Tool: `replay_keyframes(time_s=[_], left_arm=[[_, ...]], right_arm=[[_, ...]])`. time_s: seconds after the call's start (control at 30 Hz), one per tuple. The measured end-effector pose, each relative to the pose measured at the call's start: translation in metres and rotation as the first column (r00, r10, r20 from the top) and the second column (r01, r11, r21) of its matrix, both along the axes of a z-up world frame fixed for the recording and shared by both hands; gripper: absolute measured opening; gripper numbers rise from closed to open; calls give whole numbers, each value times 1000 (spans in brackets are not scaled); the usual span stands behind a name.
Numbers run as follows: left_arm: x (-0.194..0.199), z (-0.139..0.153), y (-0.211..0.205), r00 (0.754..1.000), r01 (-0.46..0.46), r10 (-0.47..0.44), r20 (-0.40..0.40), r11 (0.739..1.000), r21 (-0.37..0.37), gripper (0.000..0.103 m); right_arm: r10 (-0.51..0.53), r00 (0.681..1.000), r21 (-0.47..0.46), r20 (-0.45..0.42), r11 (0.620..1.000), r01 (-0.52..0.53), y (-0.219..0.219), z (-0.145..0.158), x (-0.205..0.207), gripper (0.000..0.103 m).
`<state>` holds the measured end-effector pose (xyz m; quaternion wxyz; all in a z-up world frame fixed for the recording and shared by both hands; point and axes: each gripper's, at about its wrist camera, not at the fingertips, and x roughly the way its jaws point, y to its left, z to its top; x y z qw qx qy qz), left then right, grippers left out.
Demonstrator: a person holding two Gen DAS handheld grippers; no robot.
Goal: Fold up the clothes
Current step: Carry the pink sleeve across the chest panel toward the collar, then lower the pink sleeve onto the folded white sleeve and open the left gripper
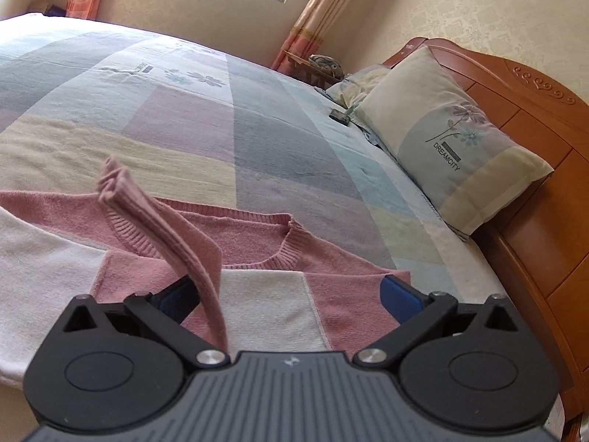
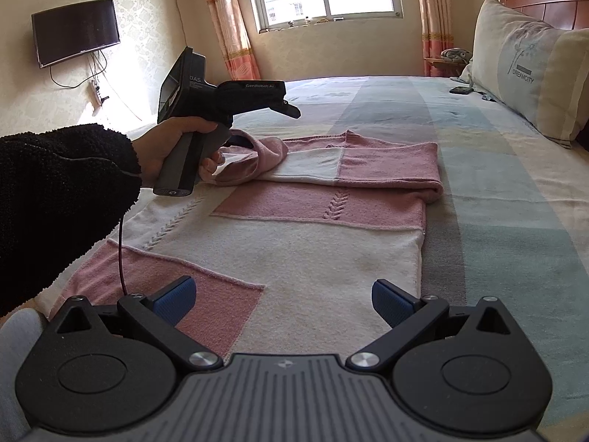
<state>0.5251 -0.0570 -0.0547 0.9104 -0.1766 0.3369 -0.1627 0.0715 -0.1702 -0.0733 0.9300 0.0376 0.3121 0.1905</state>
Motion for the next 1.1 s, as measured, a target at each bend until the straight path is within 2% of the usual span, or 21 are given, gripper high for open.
replay_keyframes(time_s=[0.1, 0.23, 0.3, 0.5, 0.73, 0.8, 0.87, 1.0, 1.1], left_arm=[[5, -2, -25, 996, 82, -82, -21, 997, -10, 102], [0, -4, -45, 989, 147, -147, -22, 989, 16, 102], [-4, -3, -41, 989, 144, -144, -18, 989, 24, 102], [-13, -12, -9, 998, 57, -57, -39, 998, 15, 102], [-1, -49, -34, 990, 94, -96, -105, 995, -23, 102], [-4, -48, -49, 988, 129, -126, -89, 991, 29, 102], [-9, -41, -53, 978, 190, -186, -91, 981, 31, 102], [-27, -17, -29, 979, 203, -201, -38, 977, 70, 102], [-42, -6, 24, 992, 129, -128, -17, 990, 57, 102]], right_arm=[[4, 1000, -6, 1, 1000, -4, 2, 0, 1, 103], [3, 1000, -14, -2, 1000, -3, 5, -1, 2, 103], [1, 1000, -17, -3, 1000, -1, 6, -1, 2, 103], [6, 1000, -12, 5, 1000, -6, 5, 1, 0, 103], [4, 1000, -7, -2, 1000, -4, 4, -1, 3, 103], [0, 1000, -12, -15, 1000, 0, 7, -3, 7, 103], [-7, 1000, -21, -26, 1000, 6, 10, -6, 12, 103], [-7, 999, -40, -38, 999, 5, 18, -10, 16, 103], [-2, 999, -55, -39, 999, 0, 24, -11, 17, 103]])
